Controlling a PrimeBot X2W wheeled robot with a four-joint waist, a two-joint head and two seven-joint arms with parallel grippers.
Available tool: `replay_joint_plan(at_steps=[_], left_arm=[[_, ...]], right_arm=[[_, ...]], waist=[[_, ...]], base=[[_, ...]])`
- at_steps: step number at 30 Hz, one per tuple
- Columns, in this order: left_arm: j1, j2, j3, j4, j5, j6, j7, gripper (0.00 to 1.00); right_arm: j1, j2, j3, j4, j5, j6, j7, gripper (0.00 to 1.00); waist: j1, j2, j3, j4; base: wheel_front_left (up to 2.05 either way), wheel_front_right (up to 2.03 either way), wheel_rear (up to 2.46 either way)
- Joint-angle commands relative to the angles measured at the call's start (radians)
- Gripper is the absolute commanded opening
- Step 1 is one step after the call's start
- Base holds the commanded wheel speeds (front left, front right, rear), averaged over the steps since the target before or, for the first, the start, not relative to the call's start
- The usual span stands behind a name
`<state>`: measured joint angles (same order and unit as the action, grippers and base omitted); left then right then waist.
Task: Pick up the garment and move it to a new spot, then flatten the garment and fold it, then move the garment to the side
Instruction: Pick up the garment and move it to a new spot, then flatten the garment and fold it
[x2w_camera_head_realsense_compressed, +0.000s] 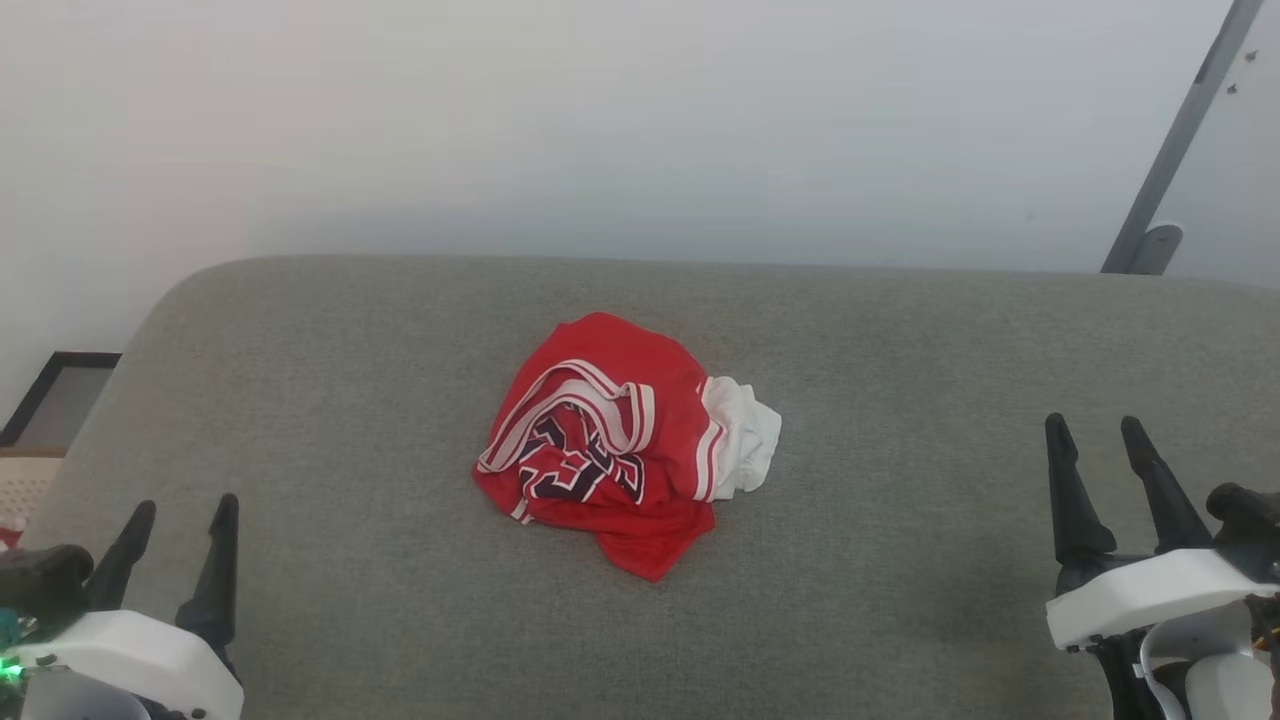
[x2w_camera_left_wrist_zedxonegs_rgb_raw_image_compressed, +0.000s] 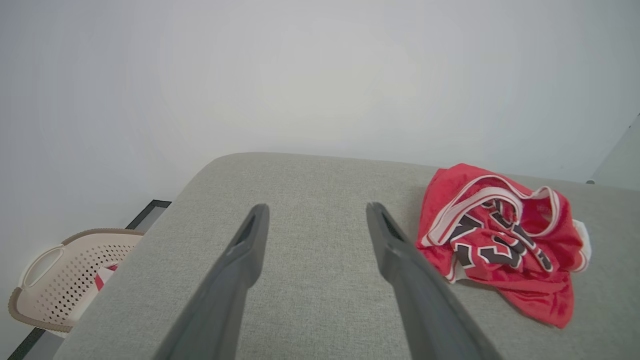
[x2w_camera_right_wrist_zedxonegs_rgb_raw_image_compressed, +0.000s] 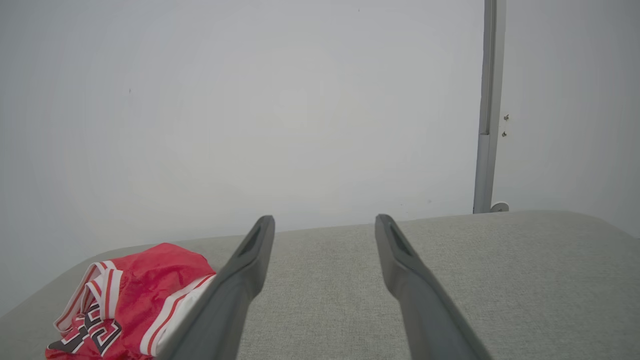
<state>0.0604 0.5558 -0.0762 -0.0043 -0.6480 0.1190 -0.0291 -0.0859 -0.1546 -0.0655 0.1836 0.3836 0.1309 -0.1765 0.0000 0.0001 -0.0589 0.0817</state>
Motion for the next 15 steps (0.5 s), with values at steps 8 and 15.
replay_joint_plan(at_steps=[8,15], left_arm=[[-0.021,-0.018,-0.031,-0.011,0.01,-0.007,-0.01,1.0],[-0.051,-0.041,-0.071,-0.019,0.017,-0.013,-0.002,1.0]], right_arm=[[0.005,-0.02,0.032,0.005,0.009,0.0,0.033,1.0],[-0.032,-0.041,0.059,0.015,0.014,0.0,0.095,1.0]], waist=[[0.0,-0.0001,0.017,0.068],[0.0,-0.0001,0.058,0.152]], base=[[0.0,0.0,0.0],[0.0,0.0,0.0]])
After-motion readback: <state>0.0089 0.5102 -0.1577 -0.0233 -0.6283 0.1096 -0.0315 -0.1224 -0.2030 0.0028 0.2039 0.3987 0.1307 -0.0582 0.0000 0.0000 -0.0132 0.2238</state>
